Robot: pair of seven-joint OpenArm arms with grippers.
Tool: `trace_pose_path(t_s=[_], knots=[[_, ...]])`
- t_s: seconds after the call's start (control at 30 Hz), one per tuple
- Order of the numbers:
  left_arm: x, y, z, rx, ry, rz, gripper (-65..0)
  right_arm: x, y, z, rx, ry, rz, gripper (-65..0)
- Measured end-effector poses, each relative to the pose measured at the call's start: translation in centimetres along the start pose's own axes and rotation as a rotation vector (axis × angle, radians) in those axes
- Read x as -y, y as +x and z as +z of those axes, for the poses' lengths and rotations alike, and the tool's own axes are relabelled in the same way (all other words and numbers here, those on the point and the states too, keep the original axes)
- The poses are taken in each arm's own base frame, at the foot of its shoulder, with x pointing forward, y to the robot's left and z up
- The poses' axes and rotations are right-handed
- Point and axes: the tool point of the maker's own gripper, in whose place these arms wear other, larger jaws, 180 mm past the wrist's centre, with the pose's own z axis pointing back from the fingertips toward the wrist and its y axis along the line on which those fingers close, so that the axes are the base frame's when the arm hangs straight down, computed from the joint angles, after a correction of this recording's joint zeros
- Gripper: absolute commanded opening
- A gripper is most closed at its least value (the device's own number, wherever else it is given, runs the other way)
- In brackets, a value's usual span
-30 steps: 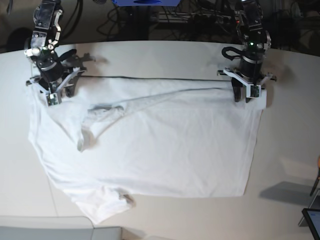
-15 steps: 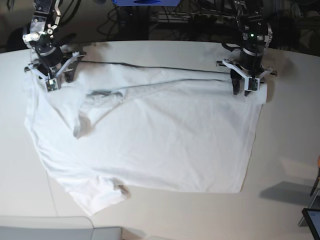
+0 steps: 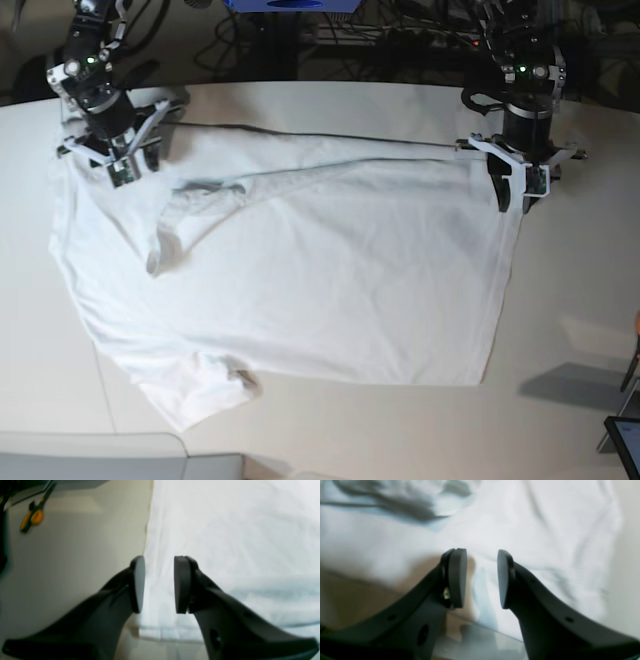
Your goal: Fold the T-shirt properly
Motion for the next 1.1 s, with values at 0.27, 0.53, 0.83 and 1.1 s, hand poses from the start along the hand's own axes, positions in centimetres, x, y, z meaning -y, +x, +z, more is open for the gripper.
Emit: trace_pose_path(t_s=[0.27,0.53,0.83,1.1], knots=[[1.7,-0.9,0.6,-0.028,-0.047,-0.011,-65.0,-1.7,1.0,-0.5,0.024,0.045,0.007,-45.3],[3.7,-2.5,3.1,-0.061,-0.116,0.188,-65.0,-1.4,1.7,-0.8,0.038,0.039,0.013,-45.3],[-5.1,-5.3,7.1,-0.084,0.086,0.478,-65.0,-1.4,1.6,-1.1,0.034,0.043,0.009,-45.3],[-6.7,-7.5,5.5,-0.106,0.131,0.534,-51.4,-1.5,1.4,-1.1,0.030,0.045,0.008,-45.3]])
